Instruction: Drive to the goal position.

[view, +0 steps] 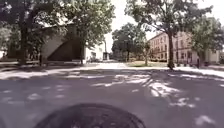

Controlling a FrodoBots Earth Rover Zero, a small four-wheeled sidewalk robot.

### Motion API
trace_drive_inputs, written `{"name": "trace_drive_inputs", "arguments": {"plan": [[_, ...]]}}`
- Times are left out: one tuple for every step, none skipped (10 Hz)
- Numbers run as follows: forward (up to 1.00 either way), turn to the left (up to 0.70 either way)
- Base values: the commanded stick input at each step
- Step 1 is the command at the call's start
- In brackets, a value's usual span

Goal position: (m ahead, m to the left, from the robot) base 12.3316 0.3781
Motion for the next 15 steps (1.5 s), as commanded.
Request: {"name": "trace_drive_inputs", "arguments": {"plan": [[0.85, 0.01], [0.85, 0.01], [0.85, 0.01], [0.85, 0.01], [0.85, 0.01], [0.85, 0.01], [0.85, 0.01], [0.85, 0.01], [0.85, 0.01], [0.85, 0.01], [0.85, 0.01], [0.85, 0.01], [0.85, 0.01], [0.85, 0.01], [0.85, 0.01]]}}
